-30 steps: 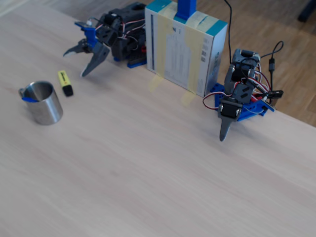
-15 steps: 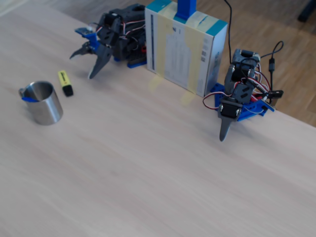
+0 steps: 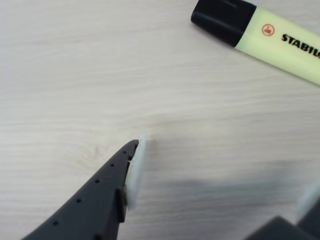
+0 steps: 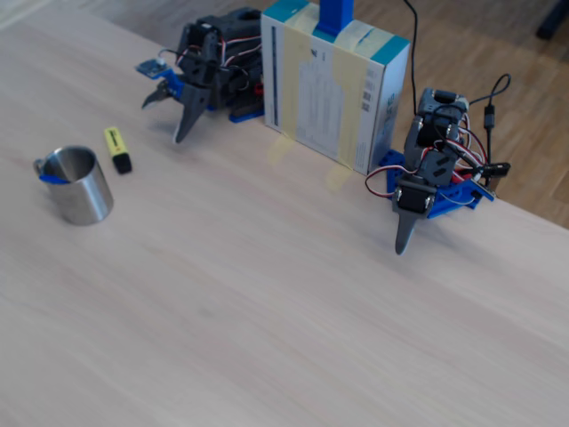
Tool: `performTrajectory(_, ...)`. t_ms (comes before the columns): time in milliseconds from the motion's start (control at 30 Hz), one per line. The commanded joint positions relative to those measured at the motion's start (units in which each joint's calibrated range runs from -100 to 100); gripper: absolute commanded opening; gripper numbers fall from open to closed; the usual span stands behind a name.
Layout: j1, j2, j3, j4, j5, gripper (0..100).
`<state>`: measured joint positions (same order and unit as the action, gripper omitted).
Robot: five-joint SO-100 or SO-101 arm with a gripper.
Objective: Grab the blue pen and put it in the silver cup.
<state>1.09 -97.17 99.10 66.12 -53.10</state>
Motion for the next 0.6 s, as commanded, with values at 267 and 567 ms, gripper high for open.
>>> performTrajectory(267, 0.22, -0.51, 0.63, 8.91, -2.34, 37)
performTrajectory(567, -0.04, -0.51, 0.63, 9.00, -0.47, 18)
